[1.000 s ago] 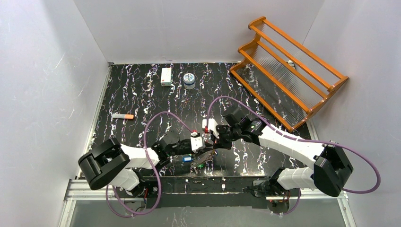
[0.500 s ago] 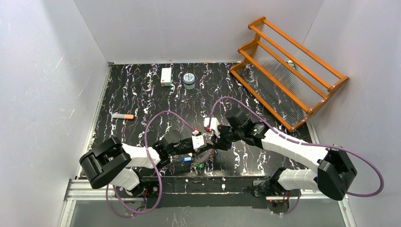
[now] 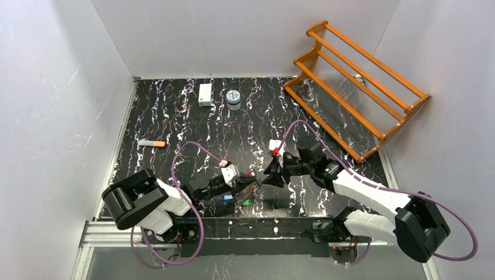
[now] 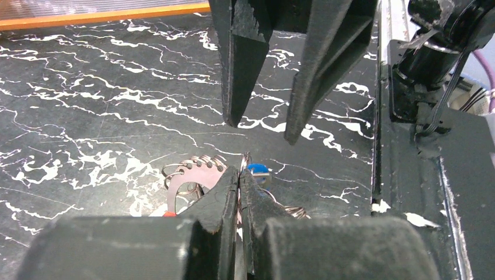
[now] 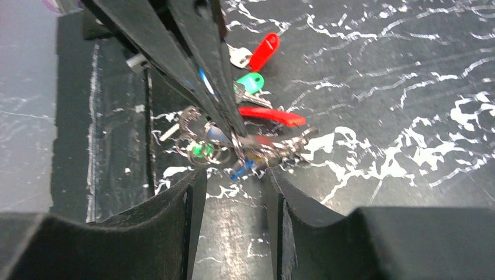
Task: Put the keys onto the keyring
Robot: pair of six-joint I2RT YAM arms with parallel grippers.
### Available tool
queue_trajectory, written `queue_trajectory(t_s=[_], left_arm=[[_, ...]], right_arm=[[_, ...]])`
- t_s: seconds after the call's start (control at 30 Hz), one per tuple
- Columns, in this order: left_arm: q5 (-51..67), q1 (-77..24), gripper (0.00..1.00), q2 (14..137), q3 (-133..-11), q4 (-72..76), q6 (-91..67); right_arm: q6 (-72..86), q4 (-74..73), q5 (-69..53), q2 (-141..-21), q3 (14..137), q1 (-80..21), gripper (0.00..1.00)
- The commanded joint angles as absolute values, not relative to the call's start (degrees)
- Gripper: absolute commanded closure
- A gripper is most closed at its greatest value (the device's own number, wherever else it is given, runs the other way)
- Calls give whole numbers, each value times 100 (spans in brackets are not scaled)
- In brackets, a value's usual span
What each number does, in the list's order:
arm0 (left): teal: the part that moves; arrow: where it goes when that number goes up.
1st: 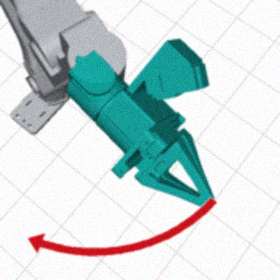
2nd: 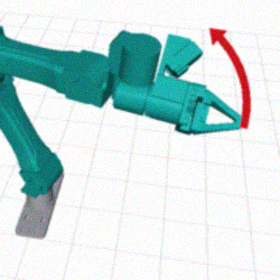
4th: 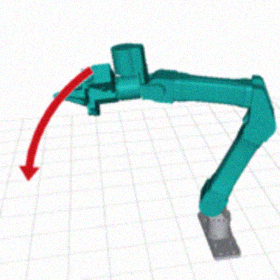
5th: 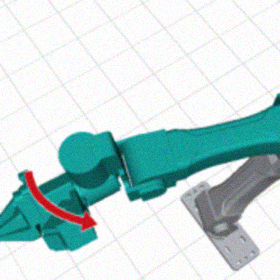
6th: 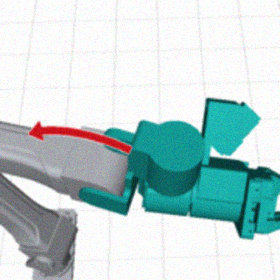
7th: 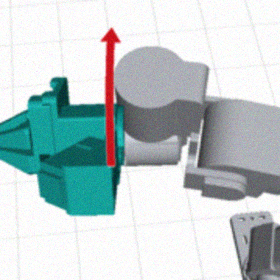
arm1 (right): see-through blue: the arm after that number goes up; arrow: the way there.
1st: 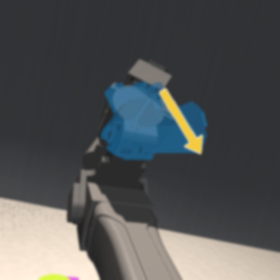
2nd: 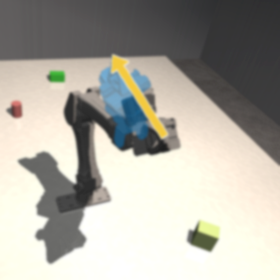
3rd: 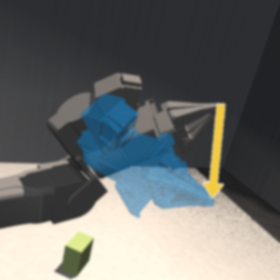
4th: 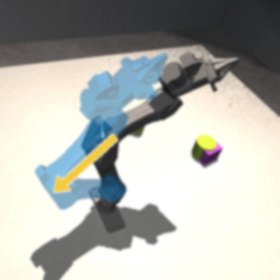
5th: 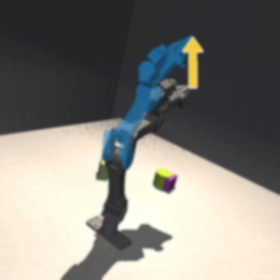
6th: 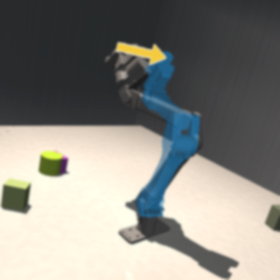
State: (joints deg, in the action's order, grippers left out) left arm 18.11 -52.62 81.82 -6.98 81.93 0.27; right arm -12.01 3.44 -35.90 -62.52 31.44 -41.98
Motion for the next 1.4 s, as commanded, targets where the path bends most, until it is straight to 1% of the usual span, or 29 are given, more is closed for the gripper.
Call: queue_trajectory(t_s=[0.0, 0.07, 0.17, 0.23, 0.5, 0.73, 0.9, 1.0, 1.37], left_arm=[[1919, -5265, 100, 8342, -676, 9879, -341], [1980, -5266, 100, 8335, -693, 9942, -343], [1988, -5265, 100, 8265, -682, 9956, -313], [1978, -5266, 100, 8222, -662, 9955, -300], [1967, -5265, 100, 8141, -606, 9958, -299], [1933, -5266, 100, 8122, -613, 9957, -290], [1938, -5265, 100, 8121, -615, 9957, -290], [1942, -5269, 100, 8113, -615, 9956, -303], [1980, -5266, 100, 7985, -624, 9958, -325]], right_arm=[[-942, 1171, -4302, -6167, 3058, -4173, 50], [-946, 1186, -4327, -6206, 3058, -4160, 51], [-973, 1144, -4279, -6233, 3052, -4143, 56], [-993, 1089, -4170, -6264, 3042, -4136, 58], [-1009, 1072, -4070, -6352, 2987, -4123, 60], [-1018, 1066, -4177, -6583, 3007, -4124, 72], [-962, 1178, -4285, -6713, 3011, -4122, 89], [-941, 1211, -4347, -6817, 3029, -4123, 98], [-853, 1487, -4551, -7323, 3068, -4123, 99]])
